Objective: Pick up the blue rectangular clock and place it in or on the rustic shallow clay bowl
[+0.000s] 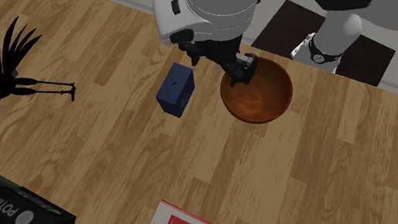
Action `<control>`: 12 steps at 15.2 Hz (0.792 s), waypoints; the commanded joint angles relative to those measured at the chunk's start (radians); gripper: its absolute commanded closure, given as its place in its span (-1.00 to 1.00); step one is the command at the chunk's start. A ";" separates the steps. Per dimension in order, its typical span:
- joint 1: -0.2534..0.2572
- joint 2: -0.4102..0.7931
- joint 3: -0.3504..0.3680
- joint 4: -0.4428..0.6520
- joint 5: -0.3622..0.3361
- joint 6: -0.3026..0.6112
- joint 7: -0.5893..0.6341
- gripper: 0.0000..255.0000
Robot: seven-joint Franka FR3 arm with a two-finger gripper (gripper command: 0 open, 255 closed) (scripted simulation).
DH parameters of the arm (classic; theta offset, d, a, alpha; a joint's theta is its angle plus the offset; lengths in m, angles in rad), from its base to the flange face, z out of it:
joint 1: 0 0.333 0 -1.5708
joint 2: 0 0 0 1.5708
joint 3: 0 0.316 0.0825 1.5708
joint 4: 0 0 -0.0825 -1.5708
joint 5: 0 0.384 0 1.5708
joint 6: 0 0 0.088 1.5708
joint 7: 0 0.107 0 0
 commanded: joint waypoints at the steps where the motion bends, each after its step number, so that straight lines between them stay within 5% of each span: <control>1: -0.006 0.074 -0.029 0.059 0.027 0.013 -0.040 -1.00; 7: -0.041 0.290 -0.092 0.253 0.130 0.014 -0.159 -1.00; 12: -0.042 0.300 -0.091 0.197 0.134 0.080 -0.162 -1.00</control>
